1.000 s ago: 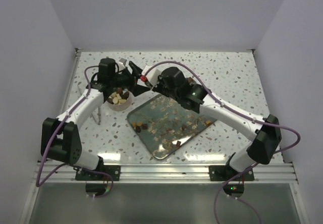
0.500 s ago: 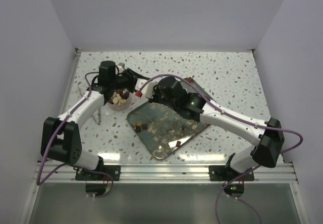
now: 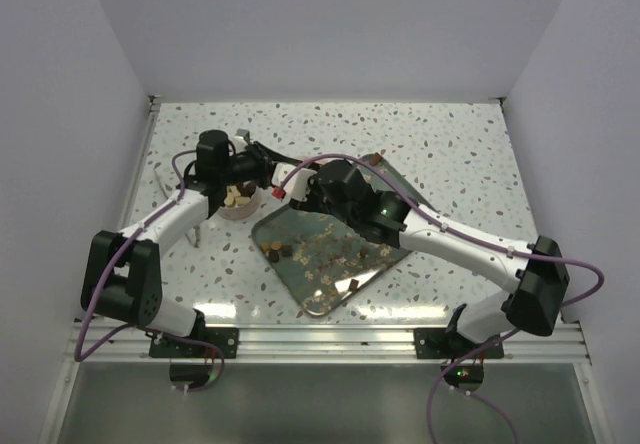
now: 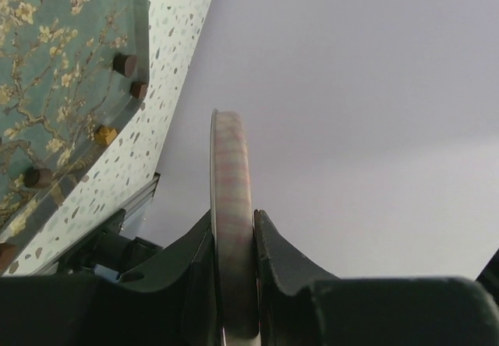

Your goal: Pack the chocolate

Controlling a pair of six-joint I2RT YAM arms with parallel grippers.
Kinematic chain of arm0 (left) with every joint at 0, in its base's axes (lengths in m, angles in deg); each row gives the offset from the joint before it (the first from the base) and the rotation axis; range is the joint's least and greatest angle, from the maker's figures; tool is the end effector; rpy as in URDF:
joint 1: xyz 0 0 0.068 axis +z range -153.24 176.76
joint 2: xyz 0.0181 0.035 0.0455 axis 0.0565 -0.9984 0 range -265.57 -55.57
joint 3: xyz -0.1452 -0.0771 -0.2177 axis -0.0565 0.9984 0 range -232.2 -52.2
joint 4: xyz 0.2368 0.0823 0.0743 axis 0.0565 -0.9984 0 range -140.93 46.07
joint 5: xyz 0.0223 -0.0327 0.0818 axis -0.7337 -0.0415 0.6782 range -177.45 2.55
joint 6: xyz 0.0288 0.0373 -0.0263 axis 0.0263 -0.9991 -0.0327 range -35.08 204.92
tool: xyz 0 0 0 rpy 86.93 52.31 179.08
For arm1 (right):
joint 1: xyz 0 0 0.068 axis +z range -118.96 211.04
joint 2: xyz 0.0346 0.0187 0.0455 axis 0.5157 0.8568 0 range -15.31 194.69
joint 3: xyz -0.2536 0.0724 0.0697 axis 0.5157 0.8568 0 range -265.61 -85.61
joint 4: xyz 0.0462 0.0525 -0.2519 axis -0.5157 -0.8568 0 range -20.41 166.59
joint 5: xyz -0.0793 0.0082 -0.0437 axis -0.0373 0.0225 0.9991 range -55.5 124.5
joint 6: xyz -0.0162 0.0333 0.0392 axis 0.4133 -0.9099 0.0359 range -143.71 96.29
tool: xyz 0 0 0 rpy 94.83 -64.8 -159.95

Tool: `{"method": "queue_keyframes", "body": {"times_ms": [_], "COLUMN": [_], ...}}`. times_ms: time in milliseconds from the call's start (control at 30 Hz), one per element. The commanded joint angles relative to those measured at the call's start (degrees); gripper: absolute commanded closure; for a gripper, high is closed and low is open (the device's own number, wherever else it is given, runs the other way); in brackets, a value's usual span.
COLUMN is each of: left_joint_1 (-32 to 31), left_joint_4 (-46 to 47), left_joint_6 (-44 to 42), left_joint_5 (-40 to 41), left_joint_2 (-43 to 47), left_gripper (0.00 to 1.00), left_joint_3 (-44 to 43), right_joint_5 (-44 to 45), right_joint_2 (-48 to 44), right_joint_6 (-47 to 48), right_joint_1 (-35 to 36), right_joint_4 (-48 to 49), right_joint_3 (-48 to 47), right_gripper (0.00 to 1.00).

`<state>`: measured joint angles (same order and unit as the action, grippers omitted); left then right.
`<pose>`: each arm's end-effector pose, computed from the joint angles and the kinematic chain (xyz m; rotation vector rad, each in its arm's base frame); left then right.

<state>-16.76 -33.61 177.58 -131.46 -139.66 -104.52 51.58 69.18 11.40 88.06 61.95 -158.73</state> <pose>0.3107 -0.1002 0.2616 -0.9815 2.1867 -1.8200 0.1958 0.2827 0.3394 -1.3068 1.5191 -0.0571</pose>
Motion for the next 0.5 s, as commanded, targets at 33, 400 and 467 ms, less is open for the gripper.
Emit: {"method": "queue_keyframes", "body": {"times_ms": [33, 400, 467], "left_joint_1": [0.2, 3.4, 4.2], "left_joint_4": [10.9, 30.1, 31.7], "left_joint_6": [3.7, 9.5, 8.1], "left_joint_5": [-2.2, 0.4, 0.3], "left_joint_2": [1.2, -1.5, -2.4], "left_gripper": [1.0, 1.0, 1.0], "left_joint_3": [2.2, 8.3, 7.8], "right_joint_5": [3.1, 10.6, 10.4], "right_joint_2": [-4.8, -13.9, -14.4], "right_joint_6": [1.7, -1.1, -5.1], "right_joint_1": [0.5, 0.6, 0.2], "right_joint_4": [4.9, 8.6, 8.7], "right_joint_3": [3.0, 9.1, 8.6], "right_gripper": [0.45, 0.27, 0.27]}}
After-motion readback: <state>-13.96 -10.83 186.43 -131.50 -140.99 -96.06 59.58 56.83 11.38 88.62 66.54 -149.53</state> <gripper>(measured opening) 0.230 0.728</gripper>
